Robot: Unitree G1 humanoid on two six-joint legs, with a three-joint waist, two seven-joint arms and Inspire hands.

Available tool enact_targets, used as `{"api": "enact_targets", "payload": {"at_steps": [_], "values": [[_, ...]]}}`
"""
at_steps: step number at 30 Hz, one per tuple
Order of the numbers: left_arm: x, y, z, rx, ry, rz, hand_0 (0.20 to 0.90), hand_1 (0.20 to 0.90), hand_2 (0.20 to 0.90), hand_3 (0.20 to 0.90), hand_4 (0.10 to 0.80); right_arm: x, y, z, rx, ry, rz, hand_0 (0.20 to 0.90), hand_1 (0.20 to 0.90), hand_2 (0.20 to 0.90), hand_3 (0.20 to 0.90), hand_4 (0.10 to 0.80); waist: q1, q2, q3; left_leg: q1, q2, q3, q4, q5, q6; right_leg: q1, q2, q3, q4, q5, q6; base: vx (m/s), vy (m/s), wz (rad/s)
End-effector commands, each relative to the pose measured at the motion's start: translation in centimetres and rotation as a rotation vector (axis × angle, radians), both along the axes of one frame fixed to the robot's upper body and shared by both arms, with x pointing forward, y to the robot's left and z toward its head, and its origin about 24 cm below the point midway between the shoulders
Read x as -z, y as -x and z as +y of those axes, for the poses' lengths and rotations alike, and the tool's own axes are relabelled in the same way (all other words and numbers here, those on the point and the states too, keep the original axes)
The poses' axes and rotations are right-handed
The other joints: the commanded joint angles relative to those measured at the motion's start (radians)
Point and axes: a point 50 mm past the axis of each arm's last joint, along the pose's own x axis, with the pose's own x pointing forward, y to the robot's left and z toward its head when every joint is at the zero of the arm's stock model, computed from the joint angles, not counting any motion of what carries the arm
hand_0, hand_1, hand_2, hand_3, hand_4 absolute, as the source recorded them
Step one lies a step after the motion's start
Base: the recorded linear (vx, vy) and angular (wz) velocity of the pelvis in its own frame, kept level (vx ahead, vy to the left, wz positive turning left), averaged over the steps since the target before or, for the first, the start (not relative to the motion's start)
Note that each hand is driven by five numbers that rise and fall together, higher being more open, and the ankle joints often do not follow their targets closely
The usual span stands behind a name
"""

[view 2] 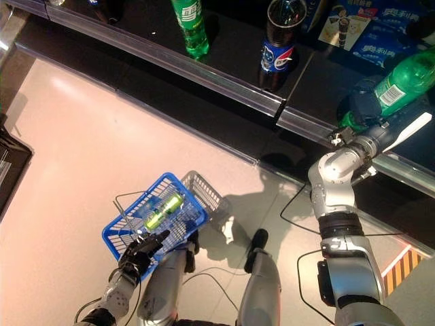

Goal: Pick up the drink and place into the basket.

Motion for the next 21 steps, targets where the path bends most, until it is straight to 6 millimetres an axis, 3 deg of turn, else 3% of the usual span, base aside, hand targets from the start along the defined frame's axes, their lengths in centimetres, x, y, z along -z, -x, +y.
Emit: {"api": "enact_targets", "payload": {"at_steps": [1,5,13,21], "values": [[-0.8,2.2,4.2,-0.116,-0.074,-0.088,0.300,0.300,0.300,0.200,0.100,-7.4,3.1,-1.0,0.011,0.178,-0.328,0.300,0.300,0.300,0.200,0.100,-0.009,-0.040,-0.019,-0.022,0.061,-0.074,0.219,-0.030,-0.042,0.054,-0.003,-0.011,0.005,0.009,-0.020,-0.042,0.005,0.02],[-1.0,2.6,5.0,-0.169,-0.069,-0.112,0.300,0.300,0.300,0.200,0.100,-6.7,3.8,-0.6,-0.025,0.207,-0.331,0.300,0.300,0.300,0.200,0.100,-0.008,-0.053,-0.033,0.009,0.074,-0.079,0.241,-0.021,-0.050,0.099,0.005,-0.015,0.020,-0.014,-0.031,0.008,0.016,0.04],[-2.1,3.0,6.1,-0.224,-0.095,-0.213,0.300,0.300,0.300,0.200,0.100,-6.2,5.5,2.4,-0.195,0.381,-0.360,0.300,0.300,0.300,0.200,0.100,-0.020,-0.070,-0.080,0.071,0.087,-0.068,0.238,-0.007,-0.059,0.177,0.016,-0.010,0.012,-0.034,-0.039,0.043,0.034,-0.03],[-4.5,2.6,6.6,-0.217,-0.121,-0.377,0.300,0.300,0.300,0.200,0.100,-5.0,7.8,7.0,-0.559,0.530,-0.423,0.300,0.300,0.300,0.200,0.100,-0.027,-0.082,-0.161,0.152,0.095,-0.051,0.204,0.030,-0.068,0.281,0.037,-0.006,-0.042,-0.040,-0.045,0.064,0.047,-0.02]]}}
